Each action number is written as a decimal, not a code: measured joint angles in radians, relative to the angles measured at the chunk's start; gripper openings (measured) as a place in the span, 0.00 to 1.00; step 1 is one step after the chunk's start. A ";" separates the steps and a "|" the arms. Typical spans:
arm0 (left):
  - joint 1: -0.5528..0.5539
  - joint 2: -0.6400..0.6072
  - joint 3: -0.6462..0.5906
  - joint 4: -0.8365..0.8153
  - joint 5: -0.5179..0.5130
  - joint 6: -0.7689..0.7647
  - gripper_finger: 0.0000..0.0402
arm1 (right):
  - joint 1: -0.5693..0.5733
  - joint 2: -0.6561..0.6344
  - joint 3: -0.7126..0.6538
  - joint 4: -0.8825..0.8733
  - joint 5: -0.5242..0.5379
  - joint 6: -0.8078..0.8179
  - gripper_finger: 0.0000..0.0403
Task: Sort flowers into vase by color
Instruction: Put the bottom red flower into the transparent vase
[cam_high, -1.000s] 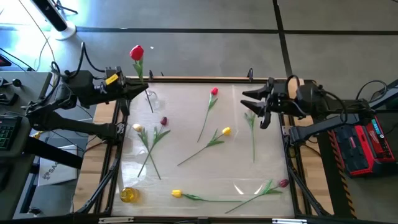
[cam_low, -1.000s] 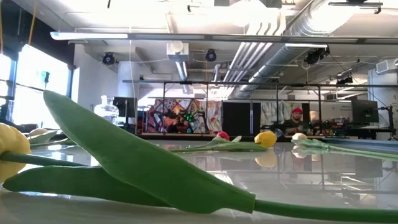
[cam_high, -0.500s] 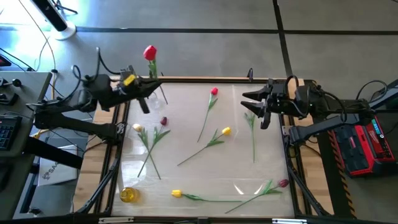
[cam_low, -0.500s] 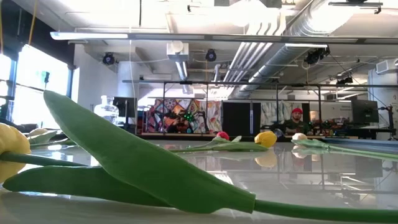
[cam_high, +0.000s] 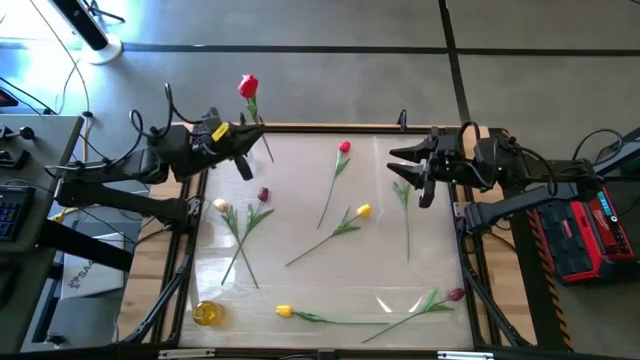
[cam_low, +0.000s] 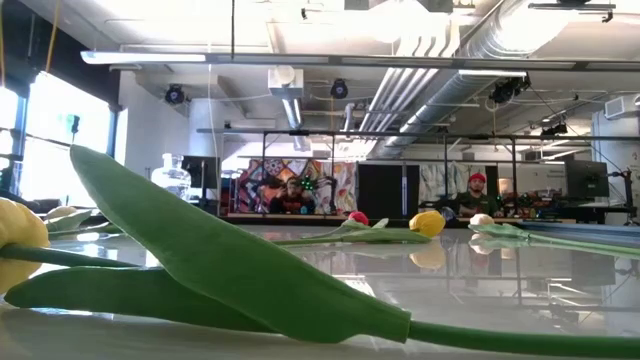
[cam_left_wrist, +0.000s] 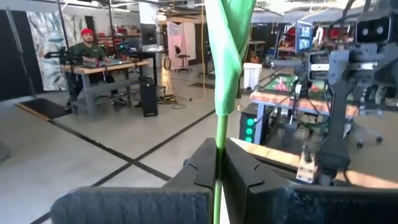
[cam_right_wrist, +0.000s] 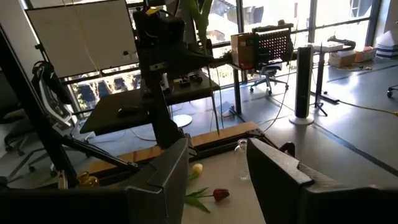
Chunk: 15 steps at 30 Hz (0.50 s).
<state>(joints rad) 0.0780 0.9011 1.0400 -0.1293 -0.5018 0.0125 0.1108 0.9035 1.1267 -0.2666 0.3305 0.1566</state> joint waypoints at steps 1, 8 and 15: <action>0.001 -0.005 0.000 -0.010 0.000 0.008 0.00 | 0.000 0.000 0.000 0.000 0.000 0.000 0.38; 0.101 -0.122 -0.017 -0.087 -0.007 0.026 0.00 | 0.000 0.000 0.000 0.000 0.000 0.000 0.38; 0.227 -0.251 -0.161 -0.074 -0.007 0.010 0.00 | 0.000 0.000 0.000 0.000 0.000 0.000 0.38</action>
<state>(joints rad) 0.3046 0.6502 0.8795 -0.2034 -0.5084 0.0229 0.1108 0.9035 1.1271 -0.2668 0.3302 0.1566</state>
